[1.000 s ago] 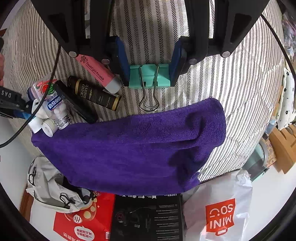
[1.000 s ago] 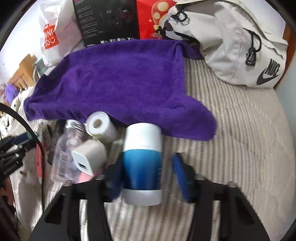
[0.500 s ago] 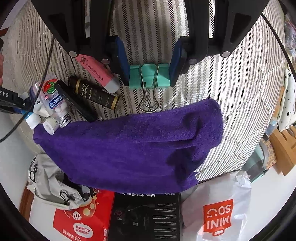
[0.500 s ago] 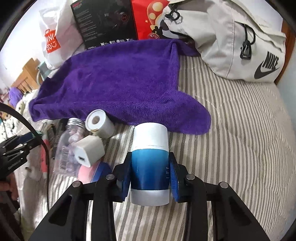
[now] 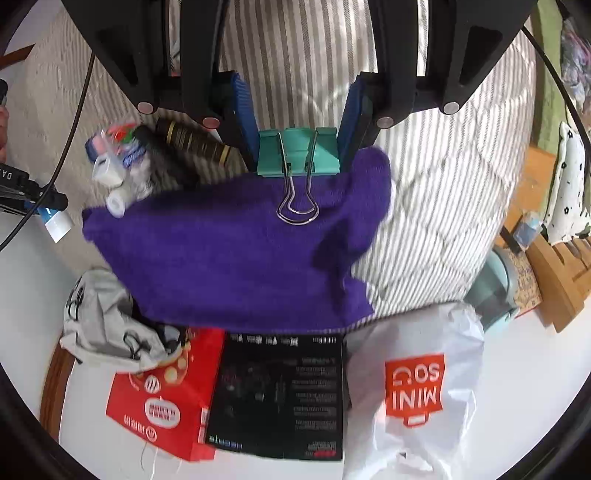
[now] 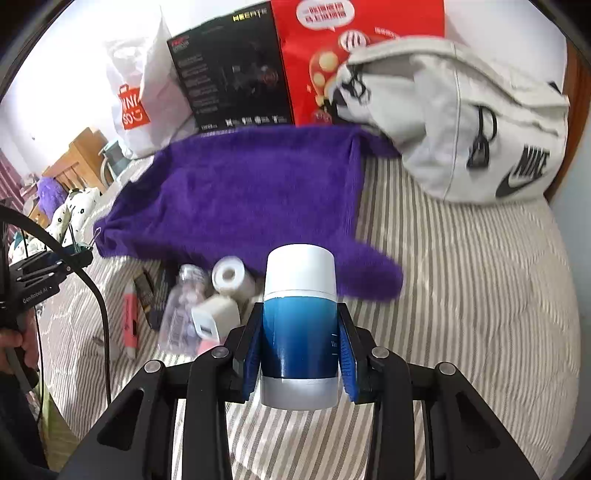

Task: Organize rigid objects
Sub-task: 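Set the cylinder on the purple towel with the right tool while the left tool carries the clip there, then lower the green clip onto the purple towel and open the left tool, then grasp the small white round cap with the left tool, then grasp the pink-and-blue jar with the right tool while the left tool holds the cap, then place the pink jar beside the cylinder on the towel with the right tool while the left carries the cap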

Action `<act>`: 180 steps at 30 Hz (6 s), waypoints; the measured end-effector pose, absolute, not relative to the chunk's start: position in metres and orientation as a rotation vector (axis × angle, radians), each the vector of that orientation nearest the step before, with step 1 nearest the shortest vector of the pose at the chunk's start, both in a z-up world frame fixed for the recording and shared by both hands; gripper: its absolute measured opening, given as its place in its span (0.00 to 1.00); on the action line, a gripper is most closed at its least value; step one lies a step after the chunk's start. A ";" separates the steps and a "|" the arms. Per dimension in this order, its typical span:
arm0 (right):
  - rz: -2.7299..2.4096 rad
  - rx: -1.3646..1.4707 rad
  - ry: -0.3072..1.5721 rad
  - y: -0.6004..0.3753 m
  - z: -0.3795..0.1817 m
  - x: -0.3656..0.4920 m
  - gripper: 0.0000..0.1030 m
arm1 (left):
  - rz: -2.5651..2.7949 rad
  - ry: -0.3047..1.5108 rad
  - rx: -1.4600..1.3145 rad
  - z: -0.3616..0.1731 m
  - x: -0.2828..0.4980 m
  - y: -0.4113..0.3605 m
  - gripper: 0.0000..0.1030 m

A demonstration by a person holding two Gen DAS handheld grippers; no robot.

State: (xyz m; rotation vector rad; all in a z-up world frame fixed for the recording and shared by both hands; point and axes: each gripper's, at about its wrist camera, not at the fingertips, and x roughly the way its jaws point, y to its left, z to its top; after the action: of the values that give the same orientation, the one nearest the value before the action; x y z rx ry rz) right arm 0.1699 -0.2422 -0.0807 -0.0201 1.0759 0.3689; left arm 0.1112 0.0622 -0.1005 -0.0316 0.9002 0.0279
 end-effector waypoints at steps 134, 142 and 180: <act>0.335 -0.110 1.158 -0.183 -0.142 0.149 0.66 | -0.227 1.049 -0.027 -0.145 0.072 0.015 0.22; 0.263 -0.170 1.159 -0.203 -0.142 0.141 0.65 | -0.232 1.051 -0.035 -0.144 0.072 0.017 0.22; 0.411 -0.148 1.079 -0.213 -0.087 0.148 0.35 | -0.160 0.977 -0.090 -0.097 0.103 0.053 0.22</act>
State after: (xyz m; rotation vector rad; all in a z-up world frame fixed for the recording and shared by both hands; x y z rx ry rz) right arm 0.1481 -0.2133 -0.0866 -0.1483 1.0795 0.4113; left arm 0.1025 0.0534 -0.0967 -0.0899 0.9768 -0.1600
